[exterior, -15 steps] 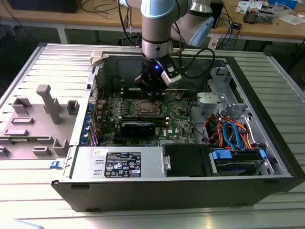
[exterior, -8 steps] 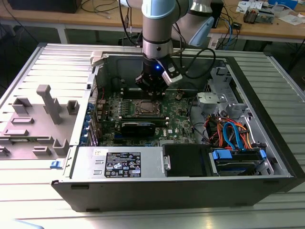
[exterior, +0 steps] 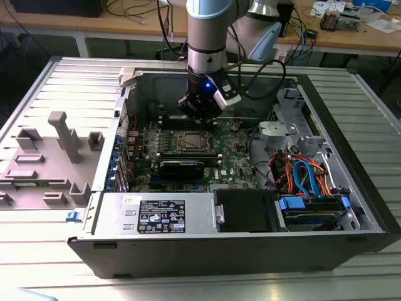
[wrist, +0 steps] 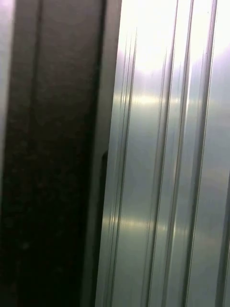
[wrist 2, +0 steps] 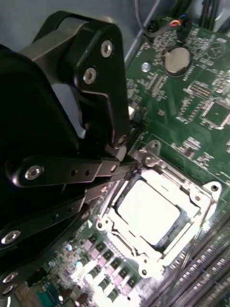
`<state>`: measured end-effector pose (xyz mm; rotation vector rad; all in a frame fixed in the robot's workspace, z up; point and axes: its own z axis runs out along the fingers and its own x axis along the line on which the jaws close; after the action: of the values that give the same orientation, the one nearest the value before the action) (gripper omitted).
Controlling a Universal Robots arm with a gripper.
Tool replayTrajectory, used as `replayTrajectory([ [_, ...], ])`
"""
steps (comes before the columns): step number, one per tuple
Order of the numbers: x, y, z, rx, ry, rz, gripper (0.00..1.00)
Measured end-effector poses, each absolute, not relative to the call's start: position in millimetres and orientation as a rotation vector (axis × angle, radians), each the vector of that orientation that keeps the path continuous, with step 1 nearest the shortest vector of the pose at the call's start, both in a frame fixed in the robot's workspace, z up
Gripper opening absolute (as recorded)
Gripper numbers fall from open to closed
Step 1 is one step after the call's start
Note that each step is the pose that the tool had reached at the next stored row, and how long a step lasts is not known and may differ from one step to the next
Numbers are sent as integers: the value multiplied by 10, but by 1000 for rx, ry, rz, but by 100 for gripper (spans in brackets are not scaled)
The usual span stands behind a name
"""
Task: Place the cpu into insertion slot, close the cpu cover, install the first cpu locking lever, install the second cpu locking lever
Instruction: 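Install the first cpu locking lever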
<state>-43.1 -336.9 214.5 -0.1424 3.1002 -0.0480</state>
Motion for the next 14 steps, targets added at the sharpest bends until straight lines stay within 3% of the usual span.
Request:
replayTrajectory([
  [5, -430, -3396, 2145, -143, 3100, -145, 11],
  [14, -431, -3577, 2126, -131, 3101, -139, 11],
])
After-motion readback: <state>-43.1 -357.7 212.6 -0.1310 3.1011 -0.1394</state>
